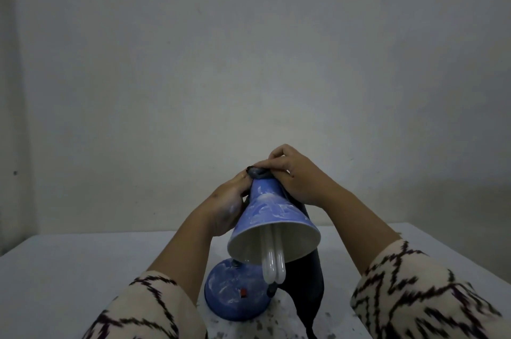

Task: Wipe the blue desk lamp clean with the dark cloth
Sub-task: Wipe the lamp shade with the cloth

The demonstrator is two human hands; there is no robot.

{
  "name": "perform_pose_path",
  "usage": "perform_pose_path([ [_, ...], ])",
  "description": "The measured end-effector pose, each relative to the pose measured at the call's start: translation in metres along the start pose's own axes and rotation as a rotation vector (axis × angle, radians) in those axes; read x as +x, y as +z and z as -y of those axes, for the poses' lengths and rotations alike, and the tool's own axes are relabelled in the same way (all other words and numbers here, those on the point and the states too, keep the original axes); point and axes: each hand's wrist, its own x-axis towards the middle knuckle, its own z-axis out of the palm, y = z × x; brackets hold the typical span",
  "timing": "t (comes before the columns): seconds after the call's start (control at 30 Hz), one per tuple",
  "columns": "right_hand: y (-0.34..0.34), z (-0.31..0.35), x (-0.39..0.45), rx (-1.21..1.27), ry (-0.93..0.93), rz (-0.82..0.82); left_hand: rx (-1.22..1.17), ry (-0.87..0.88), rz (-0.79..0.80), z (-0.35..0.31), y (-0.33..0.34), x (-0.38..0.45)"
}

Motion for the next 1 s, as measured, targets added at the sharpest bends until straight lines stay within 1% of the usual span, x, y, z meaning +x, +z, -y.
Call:
perform_pose_path([
  [0.07,0.000,0.002,-0.006,0.006,-0.050,0.013,-0.004,-0.005,-0.004,0.000,-0.001,-0.002],
  [0.13,-0.003,0.003,-0.014,0.008,-0.096,0.063,-0.032,-0.037,0.008,0.002,-0.002,-0.002],
  [0.23,-0.011,0.005,-0.021,-0.017,-0.093,0.141,-0.029,-0.069,0.026,0.006,-0.003,-0.001],
  [0.37,-0.009,0.008,-0.011,-0.076,-0.044,0.094,-0.084,-0.040,0.034,0.005,-0.003,0.000],
  [0.47,-0.003,0.010,0.002,-0.131,0.003,0.057,-0.078,-0.028,0.023,0.004,-0.004,-0.001],
  [0.57,0.002,0.011,0.003,-0.136,-0.007,0.044,-0.080,-0.030,0.003,0.006,-0.006,-0.001],
  [0.67,0.000,0.010,-0.009,-0.130,-0.074,0.096,-0.082,-0.049,0.015,0.008,-0.007,-0.002],
  [0.77,-0.009,0.011,-0.019,-0.089,-0.077,0.165,-0.042,-0.069,0.039,0.011,-0.007,-0.001],
  [0.87,-0.013,0.011,-0.017,-0.095,-0.042,0.119,-0.042,-0.064,0.074,0.011,-0.006,0.001],
  [1.0,-0.005,0.009,0.003,-0.203,0.046,0.044,-0.066,-0.045,0.060,0.008,-0.003,-0.004],
])
